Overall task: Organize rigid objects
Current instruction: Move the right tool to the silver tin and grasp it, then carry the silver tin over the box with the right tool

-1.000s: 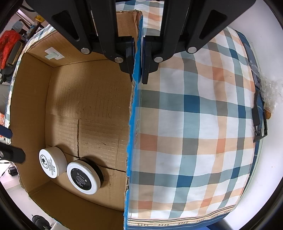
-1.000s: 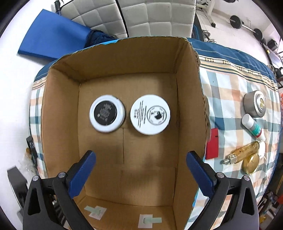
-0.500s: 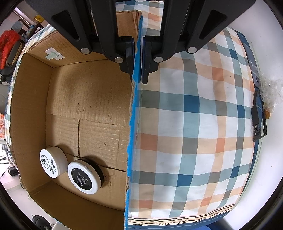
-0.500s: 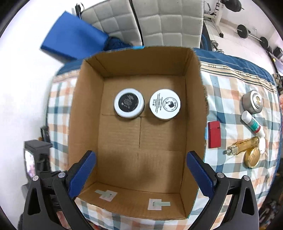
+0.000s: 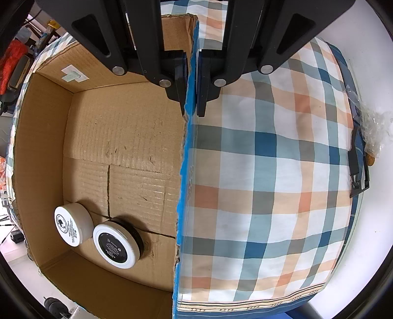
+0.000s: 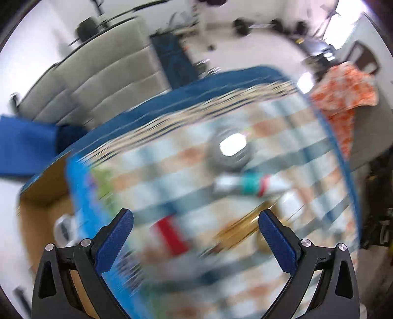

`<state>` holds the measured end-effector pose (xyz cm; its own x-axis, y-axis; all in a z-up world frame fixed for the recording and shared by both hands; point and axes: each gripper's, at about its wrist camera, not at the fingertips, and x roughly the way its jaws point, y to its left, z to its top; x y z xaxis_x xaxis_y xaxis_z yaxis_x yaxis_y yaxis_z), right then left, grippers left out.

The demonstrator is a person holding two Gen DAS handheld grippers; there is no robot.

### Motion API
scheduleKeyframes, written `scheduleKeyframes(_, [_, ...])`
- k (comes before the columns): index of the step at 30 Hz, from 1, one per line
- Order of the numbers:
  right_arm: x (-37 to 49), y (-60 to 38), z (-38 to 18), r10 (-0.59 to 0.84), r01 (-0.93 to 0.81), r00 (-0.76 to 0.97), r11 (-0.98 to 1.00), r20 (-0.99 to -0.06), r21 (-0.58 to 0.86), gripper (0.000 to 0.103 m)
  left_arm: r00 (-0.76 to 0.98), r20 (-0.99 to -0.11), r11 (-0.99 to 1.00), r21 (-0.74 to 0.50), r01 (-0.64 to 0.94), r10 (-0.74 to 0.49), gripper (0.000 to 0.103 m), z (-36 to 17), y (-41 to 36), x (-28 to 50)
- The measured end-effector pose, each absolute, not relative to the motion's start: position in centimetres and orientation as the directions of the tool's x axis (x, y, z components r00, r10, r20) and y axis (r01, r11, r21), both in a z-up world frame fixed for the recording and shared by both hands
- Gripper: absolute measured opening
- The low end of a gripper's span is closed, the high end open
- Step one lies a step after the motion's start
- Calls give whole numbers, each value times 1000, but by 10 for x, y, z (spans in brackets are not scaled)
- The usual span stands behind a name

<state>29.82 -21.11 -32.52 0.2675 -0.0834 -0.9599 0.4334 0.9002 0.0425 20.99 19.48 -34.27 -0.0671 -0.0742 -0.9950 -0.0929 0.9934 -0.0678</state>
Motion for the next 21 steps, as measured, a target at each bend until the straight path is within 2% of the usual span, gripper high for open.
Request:
scheduleKeyframes(4, [322,-247,-360,-72,470,181,883,-981,22,103,-68,-996,994,-59,-89,-65,3,-343,195,210])
scheduleKeyframes(15, [363,-284,-425,-82,591,180,806,-980,41,103,-73,-995,993,-60,-104,-68,4,-342,195,209])
scheduleKeyframes(16, [369,-284,-430,-86,586,168,809,-982,30,101,-74,-995,992,-62,-108,-70,4,-343,195,209])
scheduleKeyframes(20, [380,-282,-446,-90,578,136,816,-987,5,77,-78,-994,992,-62,-112,-71,4,-344,198,211])
scheduleKeyframes(21, [381,-282,-448,-100,581,126,814,-987,-8,75,-79,-994,992,-61,-110,-69,4,-344,199,211])
